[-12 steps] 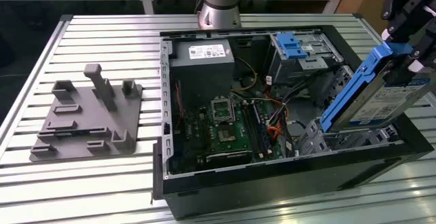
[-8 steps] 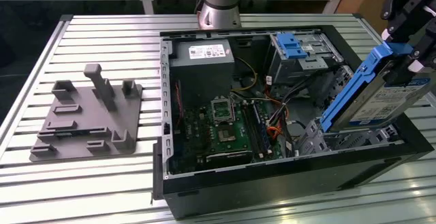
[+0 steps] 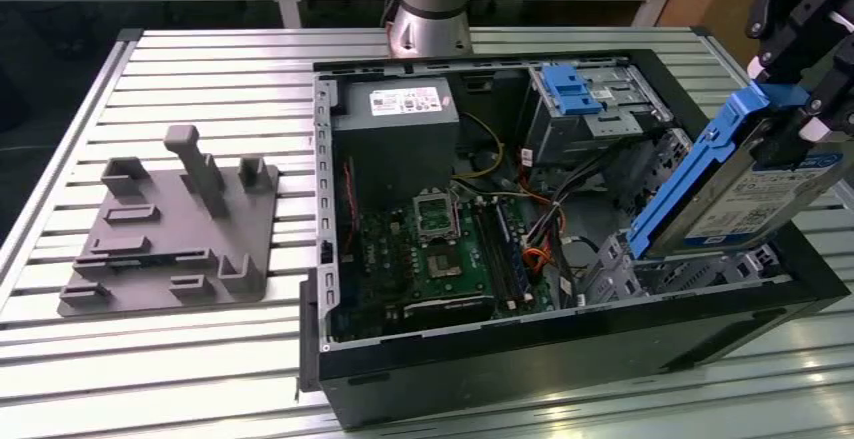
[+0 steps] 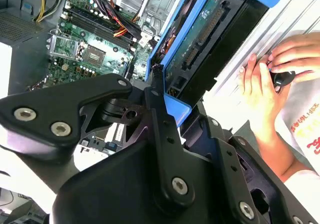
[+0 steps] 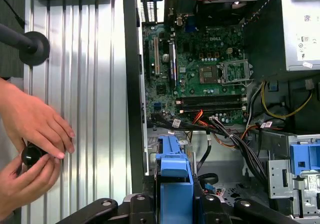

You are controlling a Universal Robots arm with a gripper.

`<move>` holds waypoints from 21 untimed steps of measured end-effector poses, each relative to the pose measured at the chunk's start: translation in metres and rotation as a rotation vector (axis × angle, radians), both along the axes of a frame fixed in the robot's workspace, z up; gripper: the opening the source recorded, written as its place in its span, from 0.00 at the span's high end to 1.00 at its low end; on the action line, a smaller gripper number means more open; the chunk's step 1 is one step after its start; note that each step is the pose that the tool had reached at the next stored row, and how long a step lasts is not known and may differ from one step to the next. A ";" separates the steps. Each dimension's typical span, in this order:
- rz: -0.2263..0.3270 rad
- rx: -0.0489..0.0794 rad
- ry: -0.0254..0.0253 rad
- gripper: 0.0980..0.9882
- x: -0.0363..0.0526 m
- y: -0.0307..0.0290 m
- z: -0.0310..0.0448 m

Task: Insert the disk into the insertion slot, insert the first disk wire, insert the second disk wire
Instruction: 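Insert the disk into the insertion slot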

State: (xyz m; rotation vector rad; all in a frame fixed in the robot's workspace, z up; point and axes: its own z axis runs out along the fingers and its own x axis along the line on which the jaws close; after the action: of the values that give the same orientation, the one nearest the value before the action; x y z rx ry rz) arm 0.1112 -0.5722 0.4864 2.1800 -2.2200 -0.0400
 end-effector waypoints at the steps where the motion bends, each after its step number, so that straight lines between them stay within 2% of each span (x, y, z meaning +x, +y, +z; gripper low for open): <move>1: 0.000 0.000 0.0000 0.70 0.0000 0.0001 0.0000; 9: 0.000 0.001 0.0000 0.70 0.0000 0.0003 0.0000; 10: 0.000 0.007 0.0000 0.70 0.0000 0.0003 0.0001; 13: 0.000 0.050 0.0000 0.70 -0.0001 0.0003 -0.0001; 15: 0.000 0.072 0.0000 0.70 0.0000 0.0003 0.0000; 21: 0.009 0.075 0.0003 0.70 0.0001 0.0003 -0.0001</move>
State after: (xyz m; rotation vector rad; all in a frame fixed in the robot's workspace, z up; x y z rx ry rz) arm 0.1113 -0.5720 0.4864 2.2268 -2.2441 -0.1254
